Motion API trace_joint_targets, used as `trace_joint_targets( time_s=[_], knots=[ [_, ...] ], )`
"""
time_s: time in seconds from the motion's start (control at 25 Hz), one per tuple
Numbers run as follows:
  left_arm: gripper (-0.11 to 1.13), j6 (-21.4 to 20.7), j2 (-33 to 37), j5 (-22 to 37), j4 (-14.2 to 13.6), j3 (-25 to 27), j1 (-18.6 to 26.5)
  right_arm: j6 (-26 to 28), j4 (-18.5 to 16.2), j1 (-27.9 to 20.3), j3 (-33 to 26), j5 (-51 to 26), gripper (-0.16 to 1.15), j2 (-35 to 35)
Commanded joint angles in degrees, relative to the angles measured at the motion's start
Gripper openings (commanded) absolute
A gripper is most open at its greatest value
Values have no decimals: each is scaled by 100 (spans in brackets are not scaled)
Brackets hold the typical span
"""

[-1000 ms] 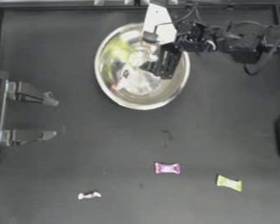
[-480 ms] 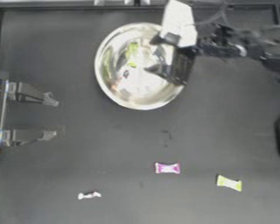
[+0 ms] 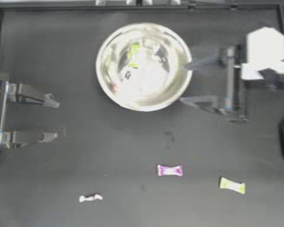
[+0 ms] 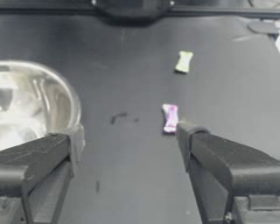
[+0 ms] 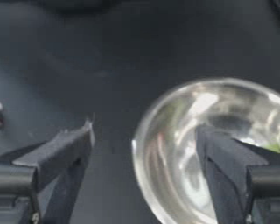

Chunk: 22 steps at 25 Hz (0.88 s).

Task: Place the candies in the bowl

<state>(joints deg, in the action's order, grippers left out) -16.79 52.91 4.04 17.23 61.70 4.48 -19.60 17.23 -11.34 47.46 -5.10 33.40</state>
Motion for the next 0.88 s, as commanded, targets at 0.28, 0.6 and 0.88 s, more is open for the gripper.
trace_joint_targets(
  time_s=[0.28,0.6,0.88],
  knots=[
    [96,-9,88,105,0,-123,-18,9,53,817,1037,624,98,1749],
    [96,18,-44,677,9,-457,-35,149,105,993,1477,694,98,2408],
    [96,422,-782,1687,-132,-1107,-149,158,158,993,1503,694,98,2408]
  ],
)
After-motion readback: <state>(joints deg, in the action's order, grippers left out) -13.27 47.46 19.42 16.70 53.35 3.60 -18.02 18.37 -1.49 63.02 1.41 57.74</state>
